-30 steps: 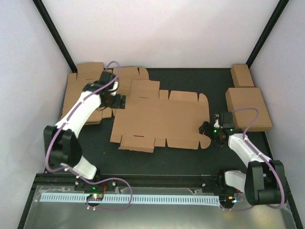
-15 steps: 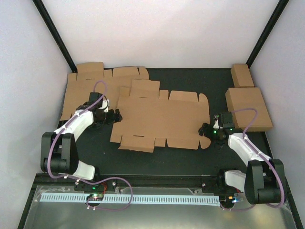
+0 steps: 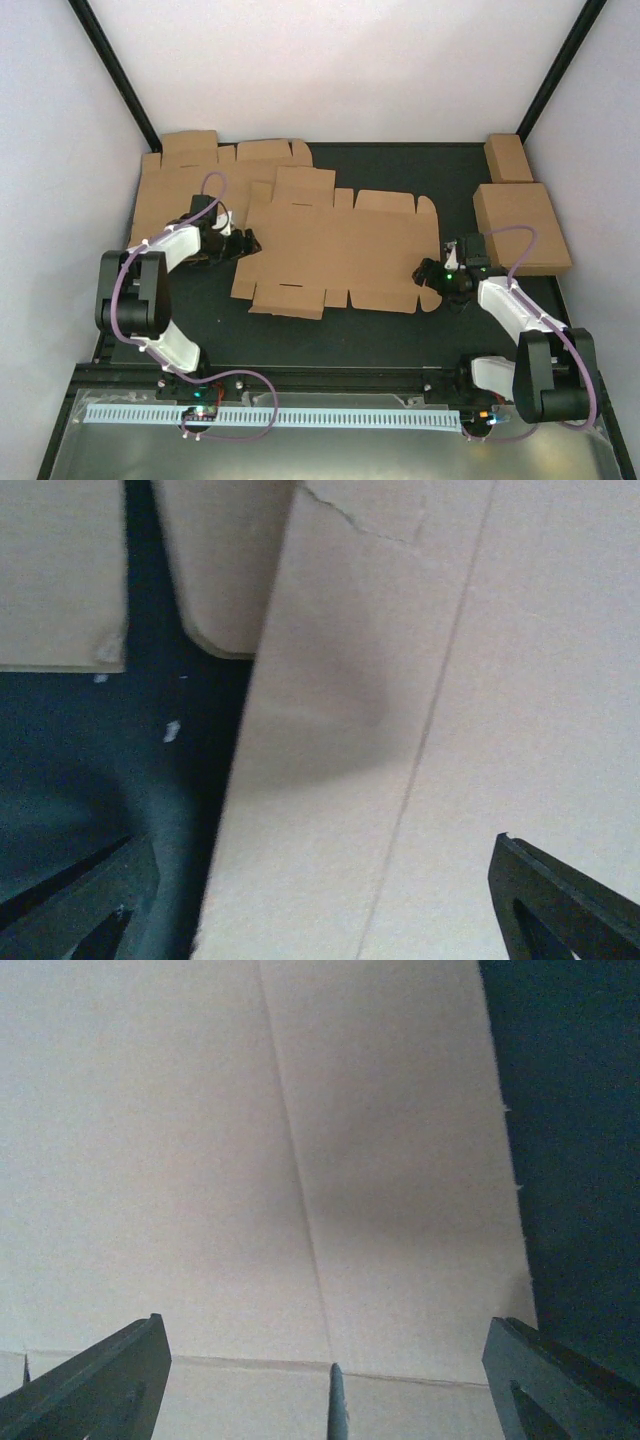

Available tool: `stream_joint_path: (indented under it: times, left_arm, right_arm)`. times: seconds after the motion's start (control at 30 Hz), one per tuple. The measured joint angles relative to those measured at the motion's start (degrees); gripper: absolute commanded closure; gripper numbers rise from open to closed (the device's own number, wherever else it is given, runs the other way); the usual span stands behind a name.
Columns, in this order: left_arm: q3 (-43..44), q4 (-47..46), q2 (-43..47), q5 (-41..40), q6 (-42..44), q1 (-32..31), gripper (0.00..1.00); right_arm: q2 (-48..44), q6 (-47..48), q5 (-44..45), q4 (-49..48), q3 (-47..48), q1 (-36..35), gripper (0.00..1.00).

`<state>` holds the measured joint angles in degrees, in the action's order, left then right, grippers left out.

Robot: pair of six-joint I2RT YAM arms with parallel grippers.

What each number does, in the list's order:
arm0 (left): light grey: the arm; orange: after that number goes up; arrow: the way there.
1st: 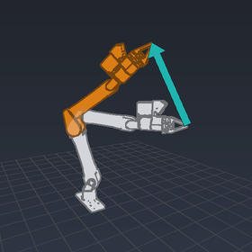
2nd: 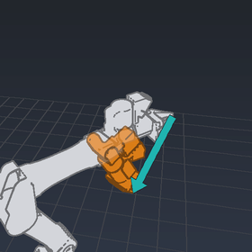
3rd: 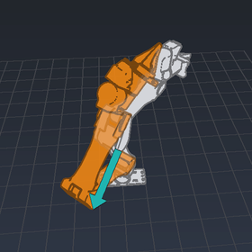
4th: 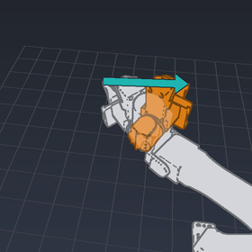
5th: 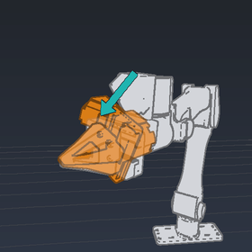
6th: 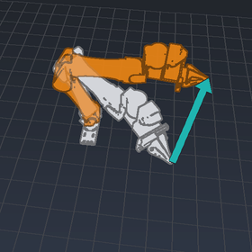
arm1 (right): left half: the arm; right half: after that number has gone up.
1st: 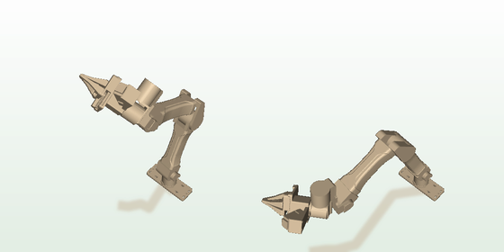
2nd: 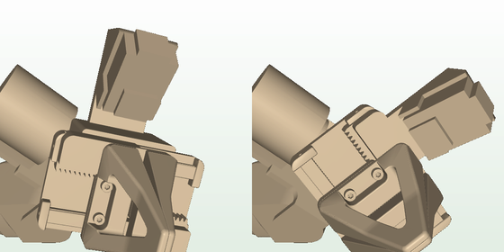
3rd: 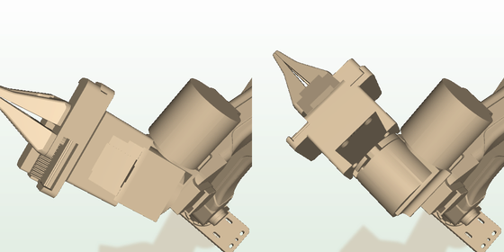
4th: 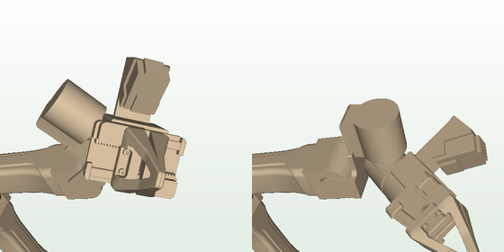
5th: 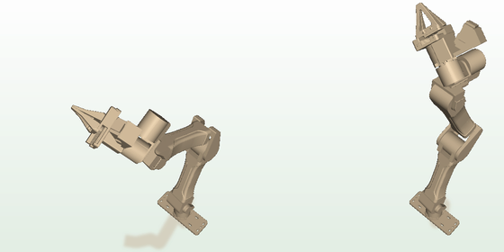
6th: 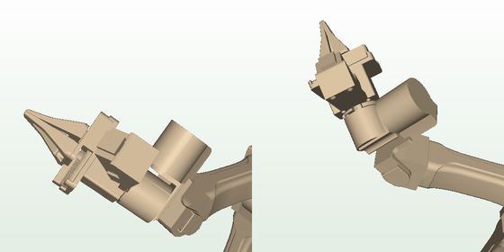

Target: Fold the paper box

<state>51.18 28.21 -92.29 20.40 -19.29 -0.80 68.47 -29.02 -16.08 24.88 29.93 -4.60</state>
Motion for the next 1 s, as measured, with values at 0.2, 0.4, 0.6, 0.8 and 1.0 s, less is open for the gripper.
stream_joint_path:
  times: [0.2, 0.4, 0.6, 0.8, 1.0]
  left_arm:
    - [-1.5, -3.8, -2.2, 6.4, -1.0, 0.0, 0.38]
    - [-4.7, -6.1, 0.2, 10.5, -2.8, 0.0, 0.70]
    - [-4.8, -6.3, 8.0, 12.6, -3.1, -0.5, 0.80]
    - [-4.8, -6.8, 8.6, 16.7, -3.5, -1.6, 0.71]
    - [-4.8, -7.3, 6.6, 19.1, -3.5, -2.8, 0.64]
  right_arm:
    - [0.0, 0.0, -1.3, 0.0, 0.0, -0.6, 0.12]
    - [-0.1, 0.0, -2.3, 0.1, 0.0, -0.9, 0.12]
    - [-0.4, 0.0, -2.6, 0.3, 0.0, -1.0, 0.13]
    - [-0.4, 0.0, -3.6, 0.3, 0.0, -1.5, 0.15]
    - [-0.4, 0.0, -4.5, 0.1, -0.2, -2.1, 0.16]
